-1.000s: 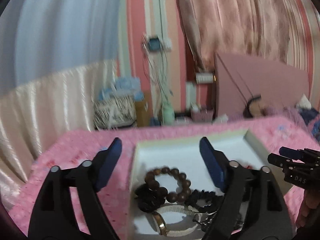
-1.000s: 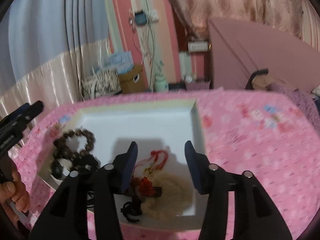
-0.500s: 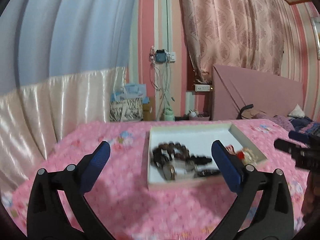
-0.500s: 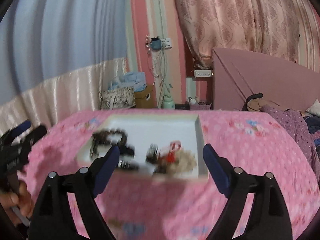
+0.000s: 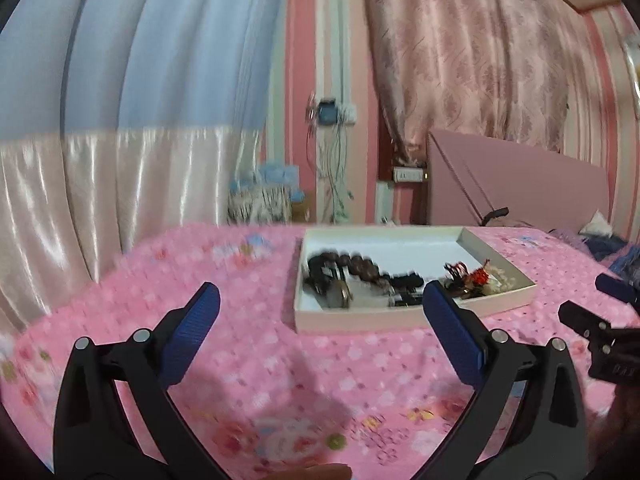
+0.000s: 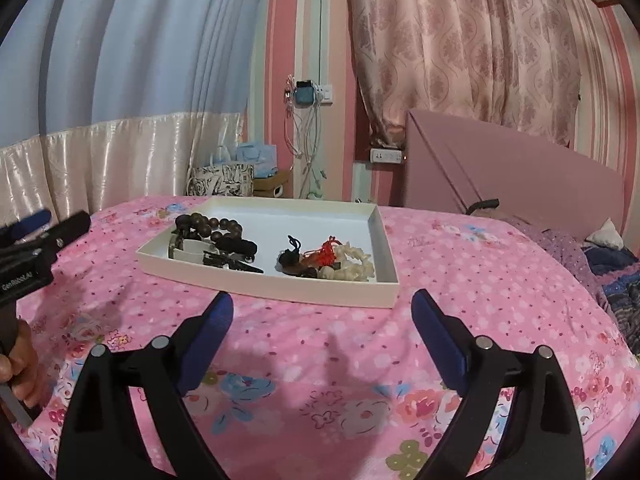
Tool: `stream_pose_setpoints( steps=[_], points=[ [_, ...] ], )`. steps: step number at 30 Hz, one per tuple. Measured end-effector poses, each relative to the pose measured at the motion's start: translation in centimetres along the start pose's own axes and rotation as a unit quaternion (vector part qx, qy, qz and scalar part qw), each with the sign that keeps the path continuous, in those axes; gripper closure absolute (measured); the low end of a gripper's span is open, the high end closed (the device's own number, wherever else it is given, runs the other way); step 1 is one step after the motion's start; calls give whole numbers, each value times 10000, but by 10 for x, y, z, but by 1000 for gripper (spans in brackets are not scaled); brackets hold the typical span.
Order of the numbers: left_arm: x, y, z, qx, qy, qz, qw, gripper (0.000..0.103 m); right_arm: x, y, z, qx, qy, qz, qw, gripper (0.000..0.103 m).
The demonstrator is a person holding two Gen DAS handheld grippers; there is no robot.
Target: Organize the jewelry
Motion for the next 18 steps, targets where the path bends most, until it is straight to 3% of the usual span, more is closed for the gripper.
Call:
stream_pose_setpoints(
  steps=[7,18],
  points=[
    [2,-11,-10,-219,5,-11,9998,3,1,-1,5,62,-9,10,10000,9],
    [0,-10,-7,1,142,-57,9999,3,8,0,6,44,-28,-126,9999,9]
  ],
)
Point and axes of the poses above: each gripper's, at about its wrist camera, not at the fingertips, and z roughly against the way its jaws point, x to its right, y to its top, the point moved 6 cm from there along -z, roughly the way its jaws point, and after that the axes turned 8 degrees about x, right-handed, at the moved point
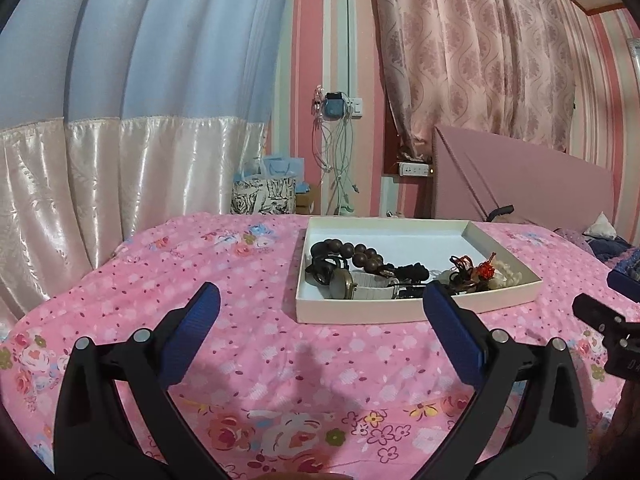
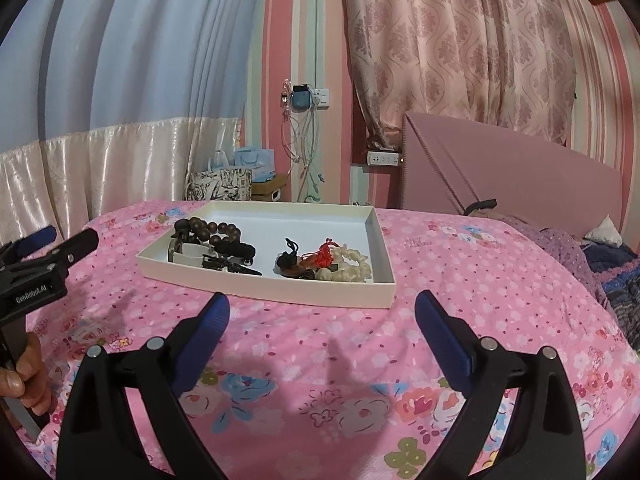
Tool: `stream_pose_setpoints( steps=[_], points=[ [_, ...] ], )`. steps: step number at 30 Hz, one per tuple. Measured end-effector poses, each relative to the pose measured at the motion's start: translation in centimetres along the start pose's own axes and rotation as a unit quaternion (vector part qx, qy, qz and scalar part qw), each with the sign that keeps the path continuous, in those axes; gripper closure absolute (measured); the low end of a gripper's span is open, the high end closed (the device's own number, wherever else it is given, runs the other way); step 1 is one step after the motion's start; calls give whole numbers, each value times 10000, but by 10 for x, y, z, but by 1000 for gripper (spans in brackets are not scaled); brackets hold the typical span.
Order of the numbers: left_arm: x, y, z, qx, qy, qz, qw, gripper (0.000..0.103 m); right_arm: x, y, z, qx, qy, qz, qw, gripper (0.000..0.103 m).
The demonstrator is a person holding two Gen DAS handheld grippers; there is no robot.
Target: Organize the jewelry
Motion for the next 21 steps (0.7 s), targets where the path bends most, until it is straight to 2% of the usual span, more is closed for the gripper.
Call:
stream_pose_setpoints(
  steps=[8,21],
  points=[
    [2,3,7,209,131,-196,9995,3,-6,-1,-2,-48,12,68,10000,9],
    [-2,2,5,157,207,-185,9995,3,-4,-3,-5,-136,53,-20,9999,9]
  ],
)
Point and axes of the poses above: each gripper's, at about its wrist camera, not at the fingertips, and z roughly against the way its jaws point, x to its right, y to its top, the point moved 6 cm from there along -z, roughly the way its jaws point, and after that the axes turned 8 degrees about x, right-handed, at the moved point
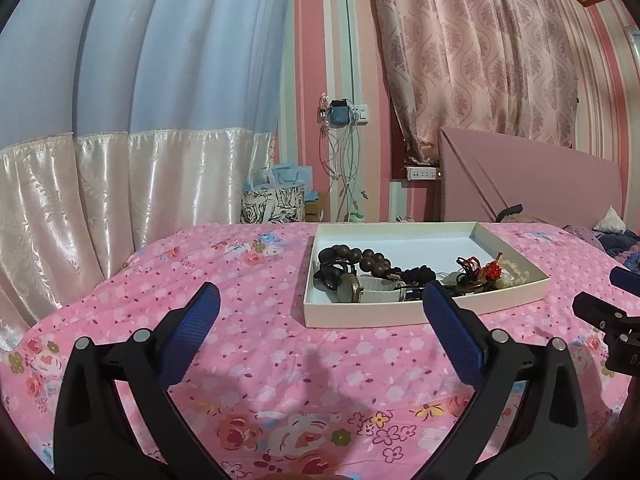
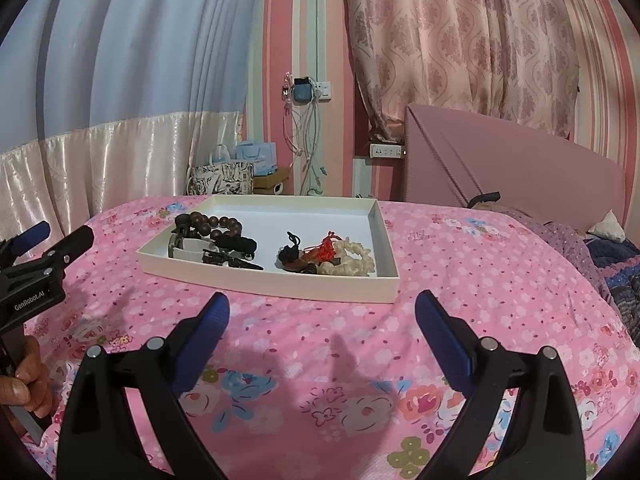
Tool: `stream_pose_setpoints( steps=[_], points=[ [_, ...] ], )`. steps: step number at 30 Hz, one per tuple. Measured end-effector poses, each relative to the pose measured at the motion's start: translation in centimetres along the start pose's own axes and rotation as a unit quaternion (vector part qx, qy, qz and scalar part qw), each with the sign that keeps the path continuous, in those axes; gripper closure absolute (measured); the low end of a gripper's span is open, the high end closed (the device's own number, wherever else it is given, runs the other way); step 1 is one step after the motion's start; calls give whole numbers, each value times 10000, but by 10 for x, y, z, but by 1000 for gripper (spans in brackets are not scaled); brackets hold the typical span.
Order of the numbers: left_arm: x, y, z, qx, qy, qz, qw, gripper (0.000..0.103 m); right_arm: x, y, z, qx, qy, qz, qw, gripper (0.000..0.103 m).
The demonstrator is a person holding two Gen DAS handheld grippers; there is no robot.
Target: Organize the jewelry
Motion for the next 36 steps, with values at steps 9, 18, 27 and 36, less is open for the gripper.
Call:
stream_pose_setpoints(
  steps=[9,18,27,36],
  points=[
    [4,0,1,-39,94,-153,9998,3,2,-1,-1,-28,9,-37,10000,9],
    [3,1,1,2,99,-61,9999,3,2,-1,-1,-22,10,-62,10000,9],
    [3,0,2,-28,109,-64,9999,3,-1,-3,-4,-120,47,-38,9999,9],
    [1,1,7,-29,136,-21,9999,3,-3,-3,-6,-158,-14,-16,9999,9]
  ],
)
Point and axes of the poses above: each gripper's, at about its wrist camera, not at the fingertips, and z roughly against the way its jaws point, x to its right, y to its top, the point moved 6 cm from there along -z, roughly the way its jaws point, and after that the axes turned 8 degrees about x, right-handed, at the moved point
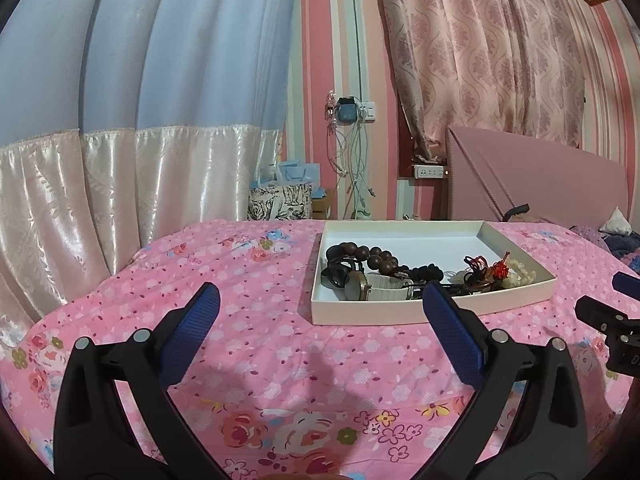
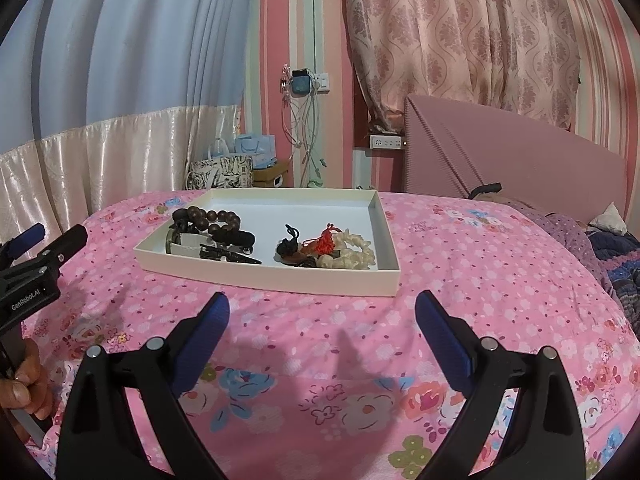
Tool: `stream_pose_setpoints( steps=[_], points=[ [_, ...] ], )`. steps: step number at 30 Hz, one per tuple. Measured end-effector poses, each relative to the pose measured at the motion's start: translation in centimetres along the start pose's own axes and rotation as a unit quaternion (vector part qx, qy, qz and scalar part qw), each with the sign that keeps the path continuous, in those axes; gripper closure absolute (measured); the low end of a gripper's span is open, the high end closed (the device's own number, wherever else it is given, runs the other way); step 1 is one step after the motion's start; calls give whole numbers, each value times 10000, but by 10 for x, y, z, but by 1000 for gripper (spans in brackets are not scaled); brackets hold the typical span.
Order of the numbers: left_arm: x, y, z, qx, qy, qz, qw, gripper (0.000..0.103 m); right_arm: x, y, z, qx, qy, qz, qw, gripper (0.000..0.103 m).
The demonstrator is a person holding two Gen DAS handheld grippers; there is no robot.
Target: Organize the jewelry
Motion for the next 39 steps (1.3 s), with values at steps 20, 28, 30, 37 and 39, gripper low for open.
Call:
stream_pose_setpoints(
  steps=[20,28,30,37,39],
  points=[
    [-2,1,0,-46,14,37,10000,3,4,-1,1,5,-74,16,10000,9],
    [-2,0,0,-63,17,26,10000,3,4,0,2,45,-82,-6,10000,6],
    [-3,0,-1,-74,19,30,10000,3,4,1,3,57,-85,-3,9999,6],
    [-3,0,0,-81,24,36,10000,3,6,2,2,84,-73,-45,9999,6],
    [-3,0,-1,-74,21,40,10000,3,7,1,0,71,-69,-69,9999,6]
  ],
)
Point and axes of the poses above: each gripper's, at about its wrist camera, not at the fingertips, and z roughly against the way its jaws point, x to its right, y to its top, the point moved 6 cm from there along -z, roughly the way its jaws point, and after that the axes turned 8 degrees about x, right-handed, at the moved point
